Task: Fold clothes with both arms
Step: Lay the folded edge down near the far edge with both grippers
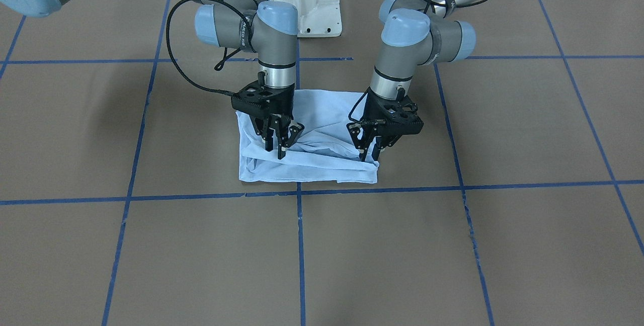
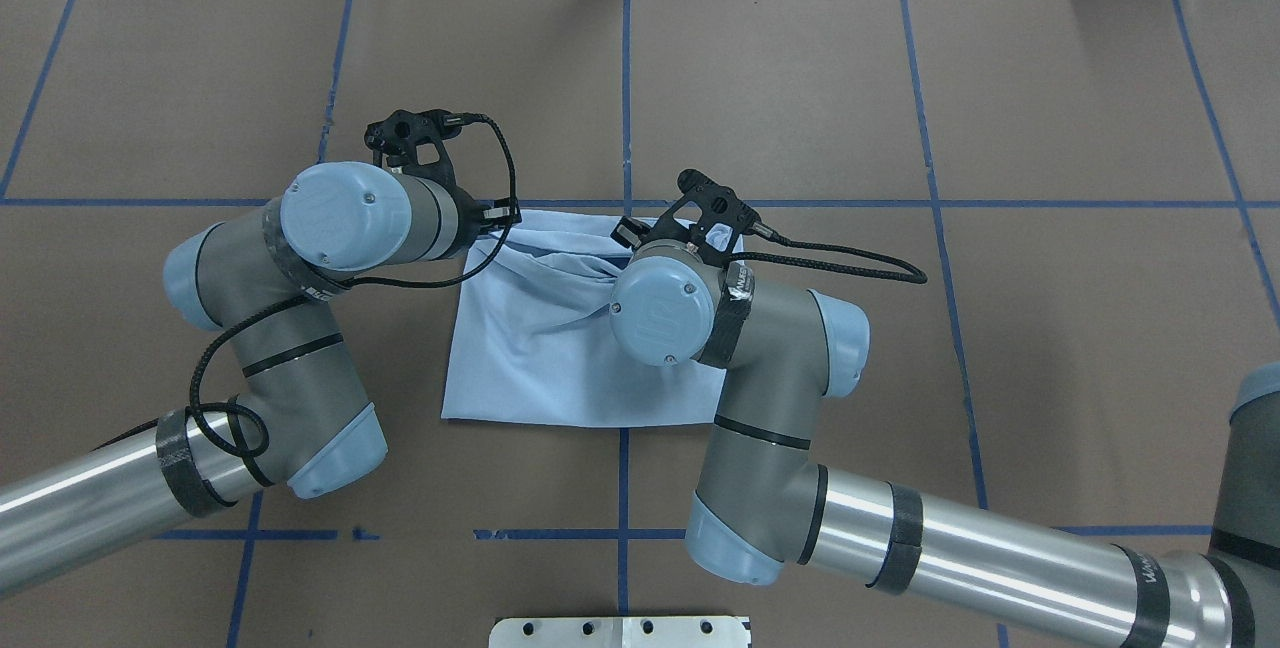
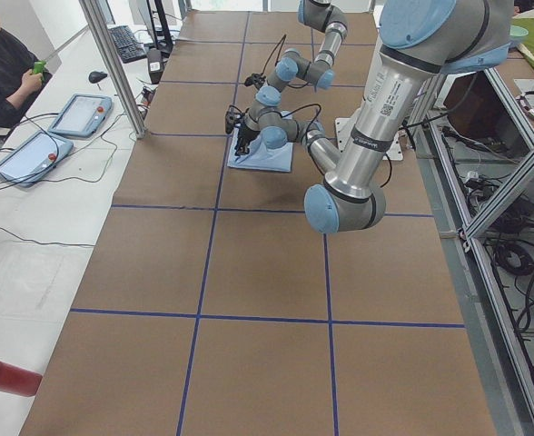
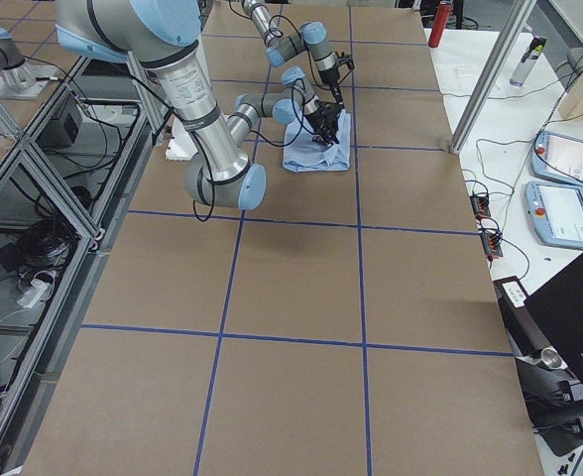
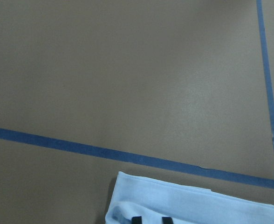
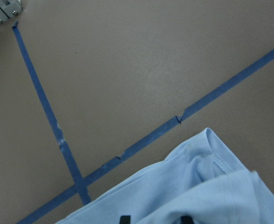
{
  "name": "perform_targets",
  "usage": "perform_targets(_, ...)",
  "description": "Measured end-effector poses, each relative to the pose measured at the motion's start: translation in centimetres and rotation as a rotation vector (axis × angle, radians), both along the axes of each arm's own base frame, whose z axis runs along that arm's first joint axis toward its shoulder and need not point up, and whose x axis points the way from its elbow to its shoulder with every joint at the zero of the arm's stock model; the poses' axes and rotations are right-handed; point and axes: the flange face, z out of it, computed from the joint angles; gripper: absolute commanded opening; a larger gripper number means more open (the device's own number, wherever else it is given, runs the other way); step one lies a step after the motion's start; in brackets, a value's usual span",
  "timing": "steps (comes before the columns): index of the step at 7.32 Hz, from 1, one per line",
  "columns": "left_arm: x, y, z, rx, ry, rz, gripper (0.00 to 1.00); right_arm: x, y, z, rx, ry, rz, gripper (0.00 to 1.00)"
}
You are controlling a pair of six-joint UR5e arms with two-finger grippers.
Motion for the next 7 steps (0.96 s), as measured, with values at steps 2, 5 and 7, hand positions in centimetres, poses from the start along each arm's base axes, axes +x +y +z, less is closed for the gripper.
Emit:
perform_targets(2,-1.5,-0.3,-0.2,0.016,0.008,0.042,1.0,1.0,-0.4,-1.0,0.053,0.036,-0.126,1.0)
perform_targets(5,-2.5,-0.1,-0.4,0.034,0.011,0.064,1.0,-0.2,1.4,-0.2,0.178,0.167,-0.311,1.0)
perform_targets(7,-2.5,-0.1,-0.4,0.035,0.012,0.066,1.0,-1.1,0.8,2.0,0.224,0.278,-0.351,1.0)
